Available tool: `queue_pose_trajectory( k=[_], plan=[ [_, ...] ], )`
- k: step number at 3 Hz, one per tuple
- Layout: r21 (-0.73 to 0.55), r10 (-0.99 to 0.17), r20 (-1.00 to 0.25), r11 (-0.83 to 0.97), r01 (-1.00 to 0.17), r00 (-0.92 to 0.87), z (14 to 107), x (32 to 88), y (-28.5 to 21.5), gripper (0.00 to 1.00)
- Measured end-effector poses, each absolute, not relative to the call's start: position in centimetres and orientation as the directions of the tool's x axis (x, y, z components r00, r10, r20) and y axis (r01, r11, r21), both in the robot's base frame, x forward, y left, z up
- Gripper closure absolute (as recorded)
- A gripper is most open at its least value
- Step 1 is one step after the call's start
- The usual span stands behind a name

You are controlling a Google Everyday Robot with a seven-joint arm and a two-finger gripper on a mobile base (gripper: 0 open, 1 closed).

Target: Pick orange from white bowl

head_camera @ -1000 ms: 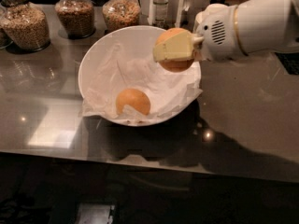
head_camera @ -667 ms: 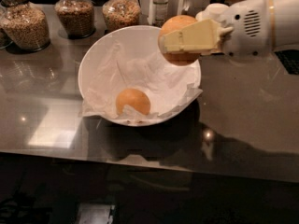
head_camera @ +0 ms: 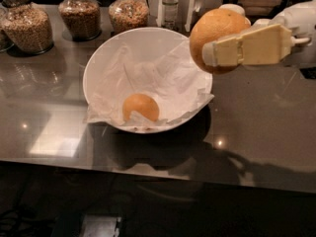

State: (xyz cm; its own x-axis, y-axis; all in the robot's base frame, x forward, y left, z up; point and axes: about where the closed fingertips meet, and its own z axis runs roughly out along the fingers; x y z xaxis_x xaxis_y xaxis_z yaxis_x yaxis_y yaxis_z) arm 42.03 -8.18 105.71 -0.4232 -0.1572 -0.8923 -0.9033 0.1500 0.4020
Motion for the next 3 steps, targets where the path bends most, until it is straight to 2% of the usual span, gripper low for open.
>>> queue_pose_trajectory(
  k=[1,2,3],
  plan=[
    [0.395,-0.168,-0.899,0.094,-0.914,-0.406,106.2,41.7,-7.7,1.0],
    [0.374,-0.177,-0.916,-0.043,-0.926,-0.361,107.3,41.1,-6.8,1.0],
    [0.353,-0.265,-0.915,-0.162,-0.921,-0.304,106.9,38.4,-6.4,1.0]
  ],
)
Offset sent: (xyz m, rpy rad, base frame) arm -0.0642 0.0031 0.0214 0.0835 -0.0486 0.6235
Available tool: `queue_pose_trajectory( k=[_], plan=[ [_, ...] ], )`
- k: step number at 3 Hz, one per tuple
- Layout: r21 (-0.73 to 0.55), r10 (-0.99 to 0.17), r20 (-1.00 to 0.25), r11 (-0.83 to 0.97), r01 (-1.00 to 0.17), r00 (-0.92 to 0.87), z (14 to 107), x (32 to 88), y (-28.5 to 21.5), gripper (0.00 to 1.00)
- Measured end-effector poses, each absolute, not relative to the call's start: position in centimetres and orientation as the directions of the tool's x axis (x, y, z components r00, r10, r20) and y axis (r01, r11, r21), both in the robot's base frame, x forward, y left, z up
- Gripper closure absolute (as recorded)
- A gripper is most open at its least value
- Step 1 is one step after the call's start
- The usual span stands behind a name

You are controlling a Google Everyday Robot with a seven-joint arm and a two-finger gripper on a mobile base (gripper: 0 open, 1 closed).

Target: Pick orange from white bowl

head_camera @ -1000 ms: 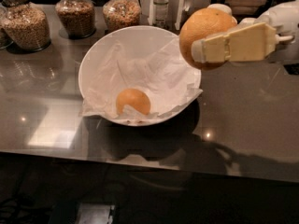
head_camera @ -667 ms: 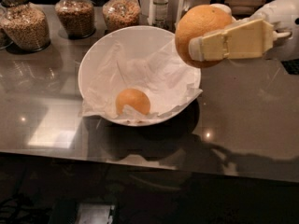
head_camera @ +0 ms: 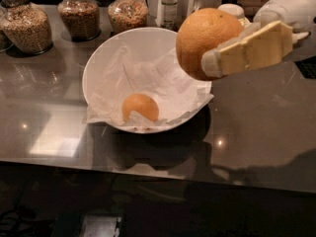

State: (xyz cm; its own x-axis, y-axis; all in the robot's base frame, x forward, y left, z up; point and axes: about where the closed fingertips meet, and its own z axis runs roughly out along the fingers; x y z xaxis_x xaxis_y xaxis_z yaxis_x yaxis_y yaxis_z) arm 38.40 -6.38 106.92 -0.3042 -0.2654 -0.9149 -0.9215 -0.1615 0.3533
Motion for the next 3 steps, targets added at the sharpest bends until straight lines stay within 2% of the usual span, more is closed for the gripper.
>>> queue_pose_trajectory(
  k=[1,2,3],
  plan=[
    [0.302,-0.352,-0.902,-0.096,-0.949,-0.251,105.1,36.2,-5.7,1.0],
    [0.26,-0.372,-0.887,0.086,-0.962,-0.273,101.5,36.7,-4.6,1.0],
    [0.26,-0.373,-0.887,0.086,-0.962,-0.273,101.5,36.7,-4.6,1.0]
  ],
)
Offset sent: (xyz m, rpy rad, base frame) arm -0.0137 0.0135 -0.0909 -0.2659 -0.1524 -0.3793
